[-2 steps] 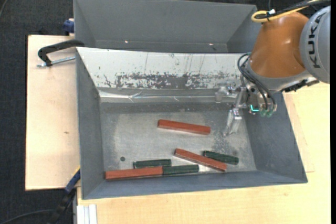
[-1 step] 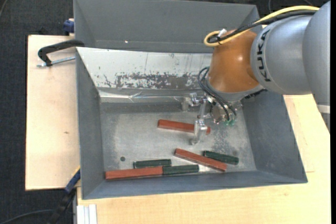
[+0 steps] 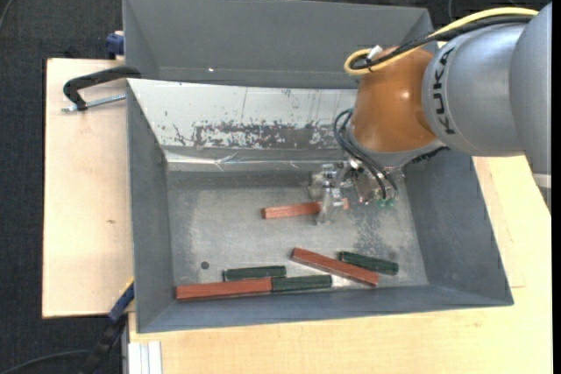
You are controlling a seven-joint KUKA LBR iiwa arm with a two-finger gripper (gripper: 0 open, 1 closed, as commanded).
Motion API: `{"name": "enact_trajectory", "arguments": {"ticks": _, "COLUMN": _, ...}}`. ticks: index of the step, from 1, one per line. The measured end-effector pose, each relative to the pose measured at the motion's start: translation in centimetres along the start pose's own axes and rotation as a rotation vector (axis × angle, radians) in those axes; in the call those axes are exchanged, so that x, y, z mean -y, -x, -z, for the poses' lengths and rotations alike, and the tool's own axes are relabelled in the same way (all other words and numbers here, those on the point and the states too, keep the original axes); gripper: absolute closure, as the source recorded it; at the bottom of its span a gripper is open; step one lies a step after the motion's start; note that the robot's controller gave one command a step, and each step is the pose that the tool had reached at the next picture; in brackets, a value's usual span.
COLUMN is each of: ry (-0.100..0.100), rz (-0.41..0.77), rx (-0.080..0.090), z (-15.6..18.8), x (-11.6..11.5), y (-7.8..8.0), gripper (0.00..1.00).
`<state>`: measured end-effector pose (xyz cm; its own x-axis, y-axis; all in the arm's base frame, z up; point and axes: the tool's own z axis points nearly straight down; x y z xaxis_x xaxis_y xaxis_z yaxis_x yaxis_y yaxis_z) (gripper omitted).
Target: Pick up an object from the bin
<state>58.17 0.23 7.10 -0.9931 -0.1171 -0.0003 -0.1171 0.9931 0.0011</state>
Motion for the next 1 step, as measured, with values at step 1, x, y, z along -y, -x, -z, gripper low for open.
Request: {"name": "enact_trajectory", "arguments": {"ticks": 1, "ry": -0.003, "rz": 0.060, "rx": 0.016, "z": 13.14, "x": 0.80, "y": 0.73, "gripper": 1.00}}
